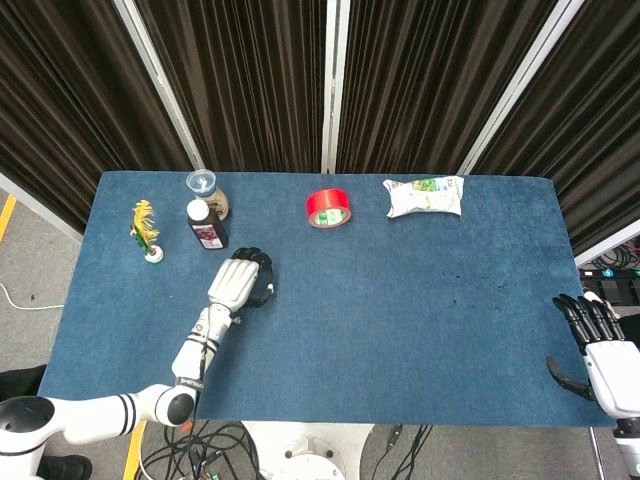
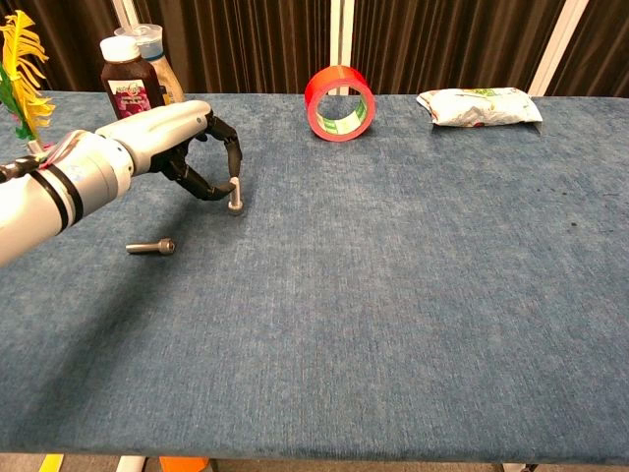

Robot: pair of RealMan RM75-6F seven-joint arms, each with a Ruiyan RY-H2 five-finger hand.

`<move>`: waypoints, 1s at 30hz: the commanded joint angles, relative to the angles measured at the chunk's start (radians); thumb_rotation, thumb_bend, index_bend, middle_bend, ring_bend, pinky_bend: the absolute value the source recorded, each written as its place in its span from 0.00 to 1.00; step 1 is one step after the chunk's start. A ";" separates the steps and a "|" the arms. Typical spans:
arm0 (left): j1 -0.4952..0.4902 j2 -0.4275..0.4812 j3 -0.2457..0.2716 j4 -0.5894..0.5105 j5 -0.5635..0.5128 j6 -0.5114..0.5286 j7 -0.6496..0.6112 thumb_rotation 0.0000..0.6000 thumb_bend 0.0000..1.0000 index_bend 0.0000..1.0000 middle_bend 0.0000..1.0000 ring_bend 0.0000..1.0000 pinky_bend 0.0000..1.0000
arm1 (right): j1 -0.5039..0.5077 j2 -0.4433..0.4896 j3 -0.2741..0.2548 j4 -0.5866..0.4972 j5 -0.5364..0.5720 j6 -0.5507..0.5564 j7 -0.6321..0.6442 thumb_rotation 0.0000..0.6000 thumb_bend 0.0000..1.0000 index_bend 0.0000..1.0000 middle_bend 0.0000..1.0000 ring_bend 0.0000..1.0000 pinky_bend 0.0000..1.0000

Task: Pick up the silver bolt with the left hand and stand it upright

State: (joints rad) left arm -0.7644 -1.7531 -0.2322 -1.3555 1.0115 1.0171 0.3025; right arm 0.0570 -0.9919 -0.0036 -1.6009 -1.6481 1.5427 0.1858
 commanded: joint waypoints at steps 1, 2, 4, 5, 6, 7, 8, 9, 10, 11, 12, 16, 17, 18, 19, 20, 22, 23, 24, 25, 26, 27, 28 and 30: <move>0.001 0.002 0.002 0.000 -0.003 -0.003 0.005 1.00 0.39 0.51 0.28 0.13 0.15 | 0.000 0.000 0.000 0.000 0.000 0.000 0.000 1.00 0.26 0.05 0.08 0.00 0.00; 0.002 0.003 0.002 -0.001 -0.004 -0.004 0.007 1.00 0.39 0.50 0.28 0.13 0.15 | 0.000 0.000 0.000 0.000 0.000 0.000 0.000 1.00 0.26 0.05 0.08 0.00 0.00; 0.003 0.004 0.004 -0.001 -0.006 -0.006 0.013 1.00 0.39 0.49 0.27 0.13 0.15 | 0.001 0.000 0.000 0.000 -0.001 -0.001 0.000 1.00 0.26 0.05 0.08 0.00 0.00; 0.003 0.005 0.005 -0.001 -0.008 -0.006 0.017 1.00 0.39 0.49 0.27 0.13 0.15 | 0.001 0.000 0.000 0.000 -0.001 -0.002 0.000 1.00 0.26 0.05 0.08 0.00 0.00; 0.003 0.006 0.005 -0.002 -0.009 -0.007 0.020 1.00 0.39 0.48 0.27 0.13 0.15 | 0.001 0.000 0.000 0.000 -0.001 -0.002 0.001 1.00 0.26 0.05 0.09 0.00 0.00; 0.004 0.009 0.006 -0.005 -0.011 -0.008 0.024 1.00 0.39 0.47 0.27 0.13 0.15 | 0.002 0.000 0.000 0.000 -0.001 -0.002 0.001 1.00 0.26 0.05 0.09 0.00 0.00; 0.005 0.010 0.006 -0.007 -0.013 -0.007 0.027 1.00 0.39 0.47 0.27 0.13 0.15 | 0.002 0.000 0.000 0.000 -0.001 -0.002 0.001 1.00 0.26 0.05 0.09 0.00 0.00; 0.006 0.012 0.007 -0.010 -0.013 -0.006 0.029 1.00 0.39 0.46 0.27 0.13 0.15 | 0.002 0.000 0.000 0.000 -0.001 -0.002 0.002 1.00 0.26 0.05 0.09 0.00 0.00; 0.007 0.014 0.007 -0.013 -0.013 -0.006 0.031 1.00 0.39 0.45 0.27 0.13 0.15 | 0.002 0.000 0.000 0.000 -0.001 -0.002 0.001 1.00 0.26 0.05 0.09 0.00 0.00; 0.008 0.018 0.008 -0.018 -0.011 -0.004 0.033 1.00 0.39 0.45 0.27 0.13 0.15 | 0.002 0.001 0.000 0.000 -0.002 -0.002 0.002 1.00 0.26 0.05 0.09 0.00 0.00; 0.010 0.021 0.009 -0.022 -0.009 -0.002 0.034 1.00 0.39 0.44 0.27 0.13 0.15 | 0.002 0.001 0.000 0.000 -0.002 -0.003 0.002 1.00 0.26 0.05 0.09 0.00 0.00; 0.028 0.051 0.017 -0.066 0.021 0.033 0.035 1.00 0.39 0.42 0.27 0.13 0.15 | 0.003 0.000 0.001 0.001 -0.005 -0.001 0.004 1.00 0.26 0.05 0.09 0.00 0.00; 0.037 0.066 0.020 -0.086 0.036 0.049 0.032 1.00 0.39 0.41 0.27 0.13 0.15 | 0.005 0.001 0.001 0.001 -0.006 -0.002 0.004 1.00 0.26 0.05 0.09 0.00 0.00; 0.045 0.079 0.024 -0.104 0.048 0.062 0.030 1.00 0.39 0.41 0.27 0.13 0.15 | 0.006 0.001 0.001 0.001 -0.008 -0.002 0.004 1.00 0.26 0.05 0.09 0.00 0.00; 0.055 0.094 0.029 -0.122 0.060 0.075 0.027 1.00 0.39 0.41 0.27 0.13 0.15 | 0.007 0.001 0.001 0.001 -0.010 -0.002 0.005 1.00 0.26 0.05 0.09 0.00 0.00; 0.070 0.117 0.039 -0.146 0.078 0.094 0.025 1.00 0.39 0.41 0.27 0.13 0.15 | 0.008 0.000 0.002 0.002 -0.013 -0.002 0.006 1.00 0.26 0.05 0.09 0.00 0.00; 0.095 0.151 0.058 -0.179 0.102 0.120 0.023 1.00 0.38 0.42 0.27 0.13 0.15 | 0.010 -0.001 0.002 0.004 -0.015 -0.001 0.008 1.00 0.26 0.05 0.09 0.00 0.00; 0.113 0.172 0.073 -0.199 0.116 0.136 0.021 1.00 0.37 0.42 0.27 0.13 0.15 | 0.011 -0.001 0.002 0.005 -0.017 -0.001 0.010 1.00 0.26 0.05 0.09 0.00 0.00; 0.127 0.186 0.084 -0.210 0.125 0.149 0.017 1.00 0.36 0.43 0.27 0.13 0.15 | 0.012 -0.002 0.002 0.006 -0.018 -0.001 0.011 1.00 0.26 0.05 0.09 0.00 0.00; 0.139 0.196 0.093 -0.220 0.135 0.161 0.013 1.00 0.34 0.43 0.27 0.13 0.15 | 0.013 -0.002 0.002 0.008 -0.019 -0.002 0.012 1.00 0.26 0.05 0.09 0.00 0.00; 0.156 0.206 0.108 -0.228 0.146 0.176 0.011 1.00 0.32 0.45 0.27 0.13 0.15 | 0.014 -0.004 0.002 0.009 -0.020 -0.004 0.013 1.00 0.26 0.05 0.09 0.00 0.00; 0.169 0.210 0.120 -0.228 0.155 0.188 0.013 1.00 0.30 0.46 0.27 0.13 0.15 | 0.015 -0.004 0.002 0.010 -0.021 -0.005 0.014 1.00 0.26 0.05 0.09 0.00 0.00; 0.180 0.211 0.134 -0.225 0.164 0.198 0.016 1.00 0.28 0.46 0.27 0.13 0.15 | 0.016 -0.005 0.002 0.010 -0.022 -0.006 0.014 1.00 0.26 0.05 0.09 0.00 0.00; 0.206 0.208 0.164 -0.216 0.177 0.211 0.022 1.00 0.28 0.47 0.27 0.13 0.15 | 0.018 -0.006 0.002 0.011 -0.024 -0.006 0.015 1.00 0.26 0.05 0.09 0.00 0.00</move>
State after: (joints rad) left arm -0.5754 -1.5485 -0.0883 -1.5735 1.1738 1.2168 0.3215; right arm 0.0752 -0.9976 -0.0016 -1.5901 -1.6718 1.5369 0.2005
